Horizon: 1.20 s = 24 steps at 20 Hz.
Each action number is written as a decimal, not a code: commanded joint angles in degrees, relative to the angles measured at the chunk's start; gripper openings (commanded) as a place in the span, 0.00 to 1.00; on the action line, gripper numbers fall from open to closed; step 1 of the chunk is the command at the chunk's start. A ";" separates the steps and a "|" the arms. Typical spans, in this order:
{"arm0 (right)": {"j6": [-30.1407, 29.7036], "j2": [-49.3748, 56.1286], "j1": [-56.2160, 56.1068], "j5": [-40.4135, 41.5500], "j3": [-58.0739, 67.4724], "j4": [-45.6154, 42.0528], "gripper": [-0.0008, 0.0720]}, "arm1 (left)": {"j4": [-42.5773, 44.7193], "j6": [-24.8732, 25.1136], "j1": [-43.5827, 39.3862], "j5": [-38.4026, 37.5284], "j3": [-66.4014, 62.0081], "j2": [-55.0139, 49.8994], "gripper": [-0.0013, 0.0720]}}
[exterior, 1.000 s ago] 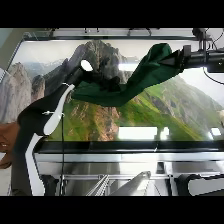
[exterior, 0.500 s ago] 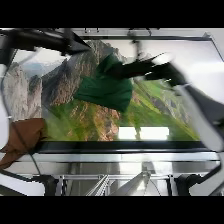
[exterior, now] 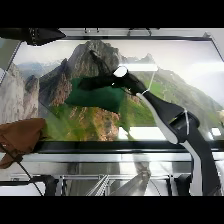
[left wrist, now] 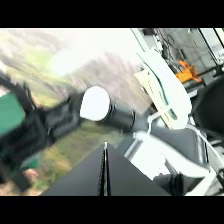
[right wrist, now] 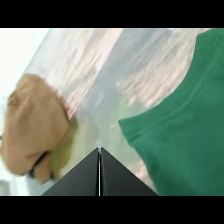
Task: Fold the shirts.
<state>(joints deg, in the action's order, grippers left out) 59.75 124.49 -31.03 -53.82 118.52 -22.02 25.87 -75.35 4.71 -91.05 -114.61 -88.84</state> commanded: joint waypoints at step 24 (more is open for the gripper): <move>14.56 -4.68 11.56 -3.30 -25.51 1.77 0.28 | 0.00 11.52 4.59 3.06 31.93 8.57 0.02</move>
<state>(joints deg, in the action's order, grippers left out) 76.23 118.54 -17.54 -59.81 92.86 -26.52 25.69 -64.53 9.21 -88.05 -82.83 -80.27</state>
